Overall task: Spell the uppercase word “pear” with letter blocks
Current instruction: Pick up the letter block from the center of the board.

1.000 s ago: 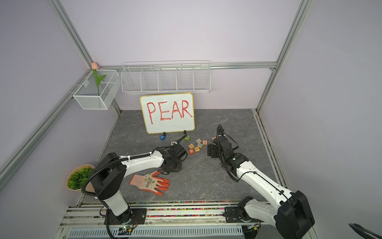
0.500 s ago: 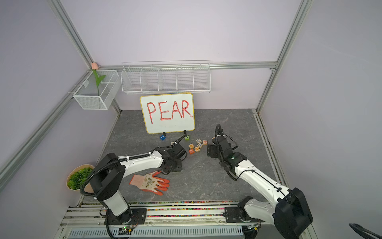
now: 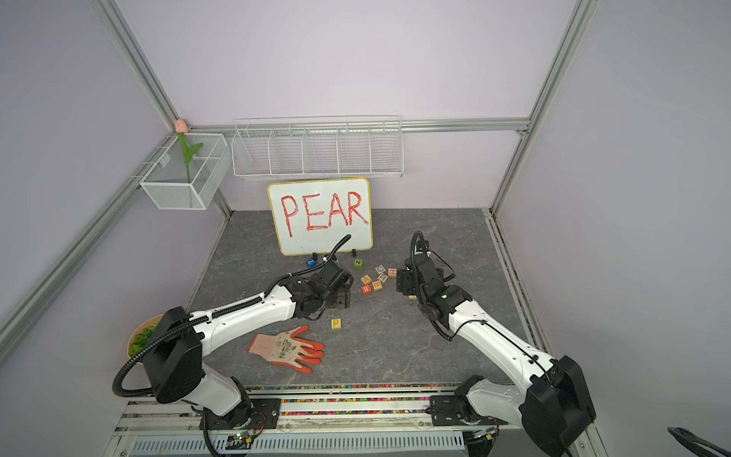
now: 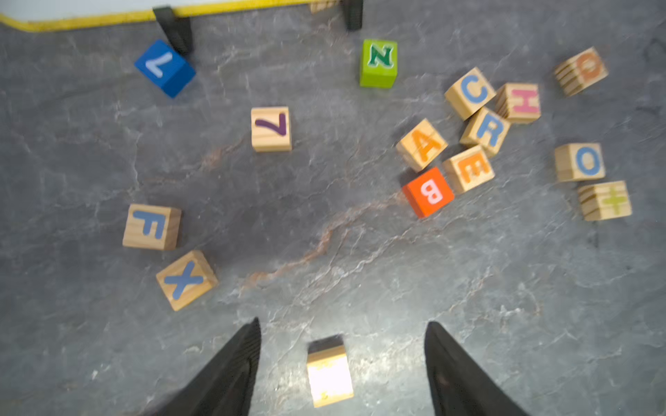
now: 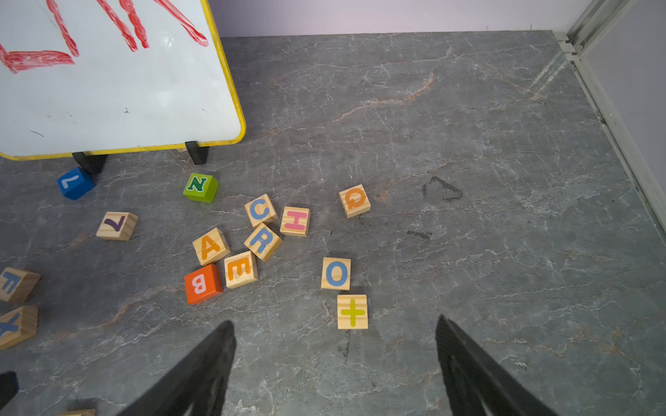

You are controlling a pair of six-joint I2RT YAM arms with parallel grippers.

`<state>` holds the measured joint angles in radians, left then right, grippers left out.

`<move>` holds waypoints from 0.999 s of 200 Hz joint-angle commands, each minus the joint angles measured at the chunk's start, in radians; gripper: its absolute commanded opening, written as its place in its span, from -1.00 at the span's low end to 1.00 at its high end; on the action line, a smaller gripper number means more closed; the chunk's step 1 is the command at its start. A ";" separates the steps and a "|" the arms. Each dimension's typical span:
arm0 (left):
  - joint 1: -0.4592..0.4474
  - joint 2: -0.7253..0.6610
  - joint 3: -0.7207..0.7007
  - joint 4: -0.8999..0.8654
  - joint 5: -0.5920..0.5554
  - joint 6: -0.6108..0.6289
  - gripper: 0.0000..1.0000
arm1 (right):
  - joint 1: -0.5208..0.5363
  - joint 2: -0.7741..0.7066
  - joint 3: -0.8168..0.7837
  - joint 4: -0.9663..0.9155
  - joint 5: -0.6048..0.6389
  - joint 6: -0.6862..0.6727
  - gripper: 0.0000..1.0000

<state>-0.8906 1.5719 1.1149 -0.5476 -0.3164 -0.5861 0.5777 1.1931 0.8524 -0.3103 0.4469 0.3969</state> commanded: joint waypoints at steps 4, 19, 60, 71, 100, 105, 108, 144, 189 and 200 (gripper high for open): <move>-0.002 0.047 0.055 0.144 0.033 0.145 0.48 | 0.000 -0.015 0.012 -0.028 0.010 0.044 0.78; -0.001 0.093 0.096 0.197 0.113 0.192 0.50 | 0.000 -0.003 0.020 -0.034 0.007 0.049 0.78; -0.002 0.292 0.305 0.167 0.253 0.306 0.51 | -0.001 0.046 0.081 -0.080 0.015 0.048 0.78; -0.002 0.340 0.366 0.147 0.273 0.333 0.51 | -0.005 0.054 0.085 -0.085 0.018 0.051 0.78; -0.001 0.447 0.504 0.078 0.262 0.383 0.51 | -0.027 0.064 0.108 -0.108 0.016 0.056 0.78; 0.002 0.462 0.521 0.070 0.263 0.386 0.51 | -0.032 0.062 0.111 -0.116 0.015 0.059 0.78; 0.003 0.471 0.531 0.062 0.263 0.388 0.51 | -0.037 0.061 0.114 -0.119 0.016 0.061 0.78; 0.028 0.537 0.580 0.043 0.272 0.399 0.51 | -0.074 0.004 0.085 -0.125 0.018 0.045 0.78; 0.039 0.555 0.541 0.080 0.334 0.431 0.51 | -0.112 -0.046 0.033 -0.059 0.023 0.016 0.78; 0.039 0.562 0.532 0.083 0.362 0.450 0.51 | -0.120 -0.043 0.033 -0.046 0.024 0.016 0.78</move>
<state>-0.8494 2.1109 1.6650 -0.4744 -0.0223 -0.1959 0.4782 1.1595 0.9146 -0.4061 0.4530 0.4332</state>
